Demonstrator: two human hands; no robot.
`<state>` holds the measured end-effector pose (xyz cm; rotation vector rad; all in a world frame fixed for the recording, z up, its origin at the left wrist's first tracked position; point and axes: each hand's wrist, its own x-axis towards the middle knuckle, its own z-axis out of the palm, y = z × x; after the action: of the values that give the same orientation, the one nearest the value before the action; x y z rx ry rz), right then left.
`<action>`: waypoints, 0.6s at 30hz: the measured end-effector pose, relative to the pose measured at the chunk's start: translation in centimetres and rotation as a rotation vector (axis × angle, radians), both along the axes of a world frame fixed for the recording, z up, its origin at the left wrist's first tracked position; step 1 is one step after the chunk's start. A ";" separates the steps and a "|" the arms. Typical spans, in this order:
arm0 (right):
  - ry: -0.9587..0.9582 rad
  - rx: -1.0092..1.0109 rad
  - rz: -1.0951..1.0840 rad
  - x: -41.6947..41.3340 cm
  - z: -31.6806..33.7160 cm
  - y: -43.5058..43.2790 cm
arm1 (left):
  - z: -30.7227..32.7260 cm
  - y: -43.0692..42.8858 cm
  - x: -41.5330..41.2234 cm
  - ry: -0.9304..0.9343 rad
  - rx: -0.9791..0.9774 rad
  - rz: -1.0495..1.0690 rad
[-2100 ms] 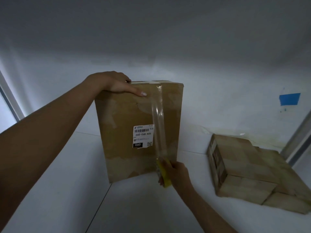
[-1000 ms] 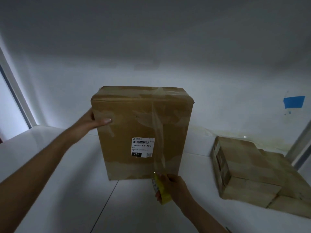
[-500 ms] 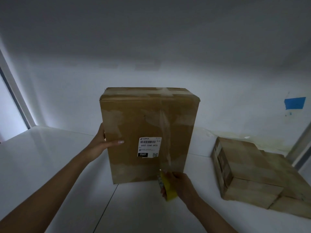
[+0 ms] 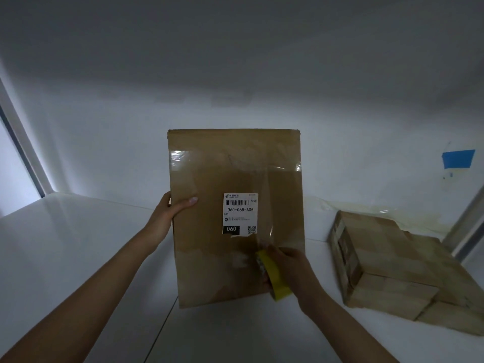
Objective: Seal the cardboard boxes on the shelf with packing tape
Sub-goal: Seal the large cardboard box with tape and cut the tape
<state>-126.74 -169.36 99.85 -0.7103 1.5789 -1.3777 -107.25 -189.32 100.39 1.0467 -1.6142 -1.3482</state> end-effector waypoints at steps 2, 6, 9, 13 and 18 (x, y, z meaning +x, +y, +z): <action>0.010 -0.013 -0.030 0.3 -0.1 0.4 | 0.2 0.4 0.3 -0.027 0.037 -0.004; 0.056 -0.023 -0.078 0.5 0.0 1.1 | 0.5 1.5 0.9 -0.027 0.086 -0.009; 0.090 -0.016 -0.101 0.4 0.3 1.6 | 0.2 2.1 0.6 -0.023 0.108 -0.017; 0.153 0.008 -0.149 0.3 0.5 2.0 | 0.4 3.0 0.6 -0.082 0.114 0.006; 0.172 0.026 -0.162 0.1 1.2 2.7 | 0.0 4.5 0.8 -0.106 0.161 -0.012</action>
<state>-126.61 -166.69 101.04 -0.7139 1.8195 -1.4415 -106.42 -184.80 100.44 1.2235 -1.6113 -1.4722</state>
